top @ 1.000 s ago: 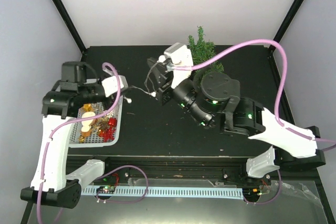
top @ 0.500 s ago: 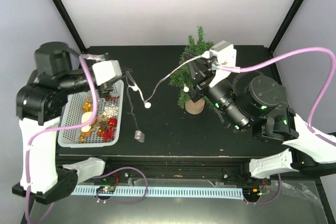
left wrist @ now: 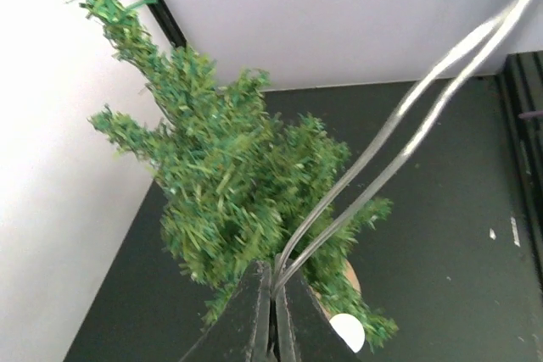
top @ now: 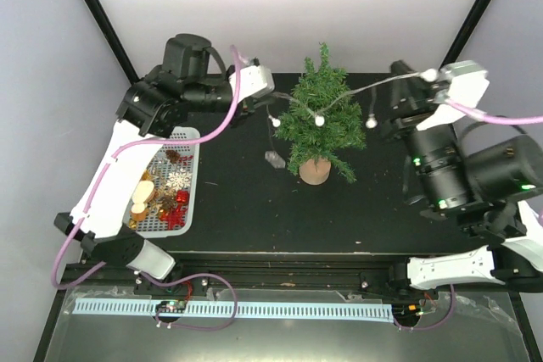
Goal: Decorate the small christmas tree
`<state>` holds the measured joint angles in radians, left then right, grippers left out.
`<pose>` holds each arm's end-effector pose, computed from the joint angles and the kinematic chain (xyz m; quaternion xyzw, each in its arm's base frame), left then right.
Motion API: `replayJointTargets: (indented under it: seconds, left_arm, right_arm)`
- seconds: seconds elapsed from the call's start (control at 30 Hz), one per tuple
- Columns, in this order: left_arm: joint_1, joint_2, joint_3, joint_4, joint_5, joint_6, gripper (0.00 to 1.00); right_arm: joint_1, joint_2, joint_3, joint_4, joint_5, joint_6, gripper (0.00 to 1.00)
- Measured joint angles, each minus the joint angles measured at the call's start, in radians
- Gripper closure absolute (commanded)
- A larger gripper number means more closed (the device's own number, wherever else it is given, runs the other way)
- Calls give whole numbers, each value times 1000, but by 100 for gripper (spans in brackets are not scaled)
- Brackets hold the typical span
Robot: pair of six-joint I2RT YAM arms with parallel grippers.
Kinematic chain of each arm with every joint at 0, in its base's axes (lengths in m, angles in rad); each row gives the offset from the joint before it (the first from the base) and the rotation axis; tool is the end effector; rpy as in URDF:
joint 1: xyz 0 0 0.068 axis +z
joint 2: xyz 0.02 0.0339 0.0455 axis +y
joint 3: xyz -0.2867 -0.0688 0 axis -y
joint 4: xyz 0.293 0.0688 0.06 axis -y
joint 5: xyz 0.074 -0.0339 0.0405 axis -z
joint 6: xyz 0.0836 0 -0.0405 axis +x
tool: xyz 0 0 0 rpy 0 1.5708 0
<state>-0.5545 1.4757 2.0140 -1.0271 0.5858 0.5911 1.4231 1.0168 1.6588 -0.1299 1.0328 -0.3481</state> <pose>0.2651 -0.2185 0.5332 0.5698 0.6091 -0.2384 0.4975 0.0960 0.1573 0.6381 -0.0703 0.6079 0.1701 0.7724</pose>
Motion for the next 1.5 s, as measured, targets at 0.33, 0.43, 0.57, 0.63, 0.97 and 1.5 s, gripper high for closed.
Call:
replayJointTargets:
  seconds: [0.33, 0.43, 0.57, 0.63, 0.97, 1.5]
  left_arm:
    - [-33, 148, 61, 183, -63, -43, 98]
    - [-35, 186, 83, 217, -63, -53, 99]
    - [-35, 211, 86, 240, -61, -69, 98]
    - [-35, 214, 86, 251, -61, -73, 98]
    - [-35, 174, -68, 442, -87, -122, 99]
    - [20, 173, -63, 531, -88, -212, 98]
  right_arm:
    - [-99, -55, -32, 283, 69, -245, 99]
    - [-183, -23, -28, 277, 64, -240, 99]
    - [-326, 29, -4, 193, 31, -146, 99]
    - [-388, 50, -4, 148, 6, -98, 99]
    - [-519, 93, 7, 83, -97, 18, 99]
    - [-600, 255, 265, 170, -249, 50, 99]
